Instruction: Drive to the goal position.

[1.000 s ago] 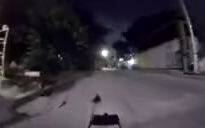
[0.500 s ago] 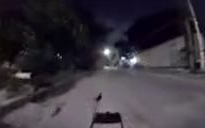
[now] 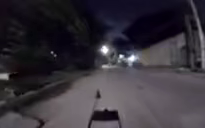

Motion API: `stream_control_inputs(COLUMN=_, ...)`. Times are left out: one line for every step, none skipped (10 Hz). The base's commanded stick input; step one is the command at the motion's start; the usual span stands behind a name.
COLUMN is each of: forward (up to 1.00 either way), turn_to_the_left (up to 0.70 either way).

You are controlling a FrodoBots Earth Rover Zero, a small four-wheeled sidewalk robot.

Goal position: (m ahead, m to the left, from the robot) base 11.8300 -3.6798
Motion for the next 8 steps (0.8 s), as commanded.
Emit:
stream_control_inputs(forward=0.7, turn_to_the_left=0.0)
stream_control_inputs(forward=0.7, turn_to_the_left=0.0)
stream_control_inputs(forward=0.7, turn_to_the_left=0.0)
stream_control_inputs(forward=0.7, turn_to_the_left=0.0)
stream_control_inputs(forward=0.7, turn_to_the_left=0.0)
stream_control_inputs(forward=0.7, turn_to_the_left=0.0)
stream_control_inputs(forward=0.7, turn_to_the_left=-0.35)
stream_control_inputs(forward=0.7, turn_to_the_left=-0.35)
